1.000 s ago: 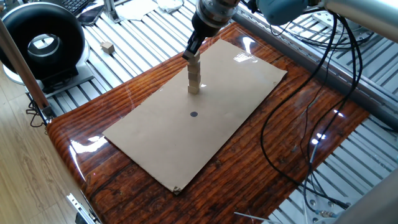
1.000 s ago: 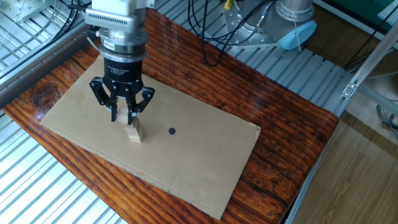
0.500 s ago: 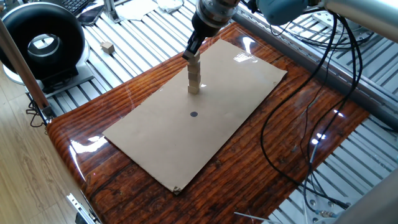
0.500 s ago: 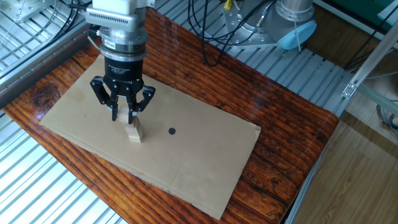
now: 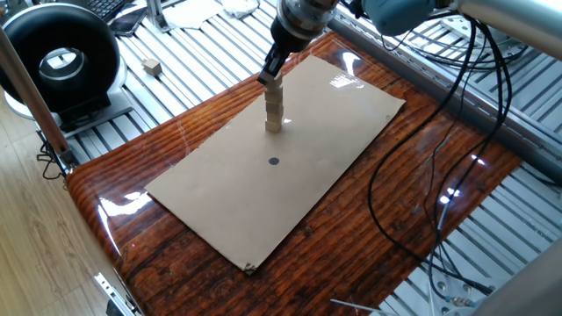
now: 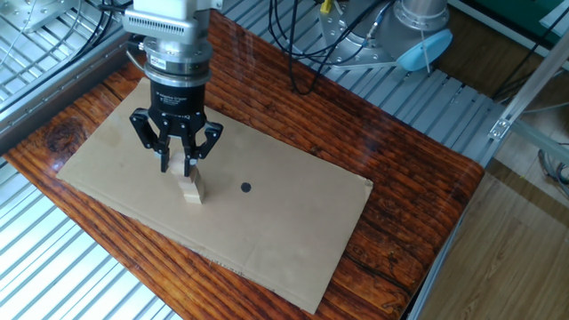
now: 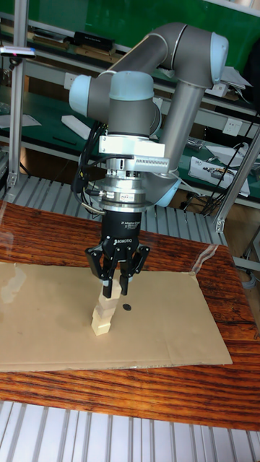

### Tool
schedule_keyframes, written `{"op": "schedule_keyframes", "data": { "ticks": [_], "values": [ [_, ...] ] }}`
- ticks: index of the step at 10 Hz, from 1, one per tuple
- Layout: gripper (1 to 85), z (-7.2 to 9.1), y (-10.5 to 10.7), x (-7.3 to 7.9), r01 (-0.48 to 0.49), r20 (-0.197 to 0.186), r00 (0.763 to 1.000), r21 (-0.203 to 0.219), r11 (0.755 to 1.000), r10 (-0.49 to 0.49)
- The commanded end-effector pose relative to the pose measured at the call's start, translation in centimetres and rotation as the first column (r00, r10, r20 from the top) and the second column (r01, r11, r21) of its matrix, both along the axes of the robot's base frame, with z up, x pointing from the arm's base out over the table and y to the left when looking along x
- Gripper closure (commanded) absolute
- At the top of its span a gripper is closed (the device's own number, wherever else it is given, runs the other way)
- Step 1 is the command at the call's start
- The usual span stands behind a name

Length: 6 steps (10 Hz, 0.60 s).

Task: Stack the blocks in a vertical line of five

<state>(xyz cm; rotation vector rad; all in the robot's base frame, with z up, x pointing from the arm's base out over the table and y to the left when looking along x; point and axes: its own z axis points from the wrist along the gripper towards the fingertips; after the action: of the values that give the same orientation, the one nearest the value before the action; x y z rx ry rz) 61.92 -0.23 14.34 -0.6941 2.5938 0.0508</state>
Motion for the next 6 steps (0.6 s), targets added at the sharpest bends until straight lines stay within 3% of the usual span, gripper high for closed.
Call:
{"op": "schedule_keyframes", "data": {
  "ticks": [1,4,6],
  "values": [
    [60.0,0.24,0.50,-0.17,0.000,-0.003,1.000,0.027,1.000,0.000],
    [48.7,0.22,0.69,-0.28,-0.010,-0.006,1.000,0.030,1.000,0.010],
    [47.0,0.24,0.71,-0.25,-0.011,-0.004,1.000,0.031,0.999,0.011]
  ]
}}
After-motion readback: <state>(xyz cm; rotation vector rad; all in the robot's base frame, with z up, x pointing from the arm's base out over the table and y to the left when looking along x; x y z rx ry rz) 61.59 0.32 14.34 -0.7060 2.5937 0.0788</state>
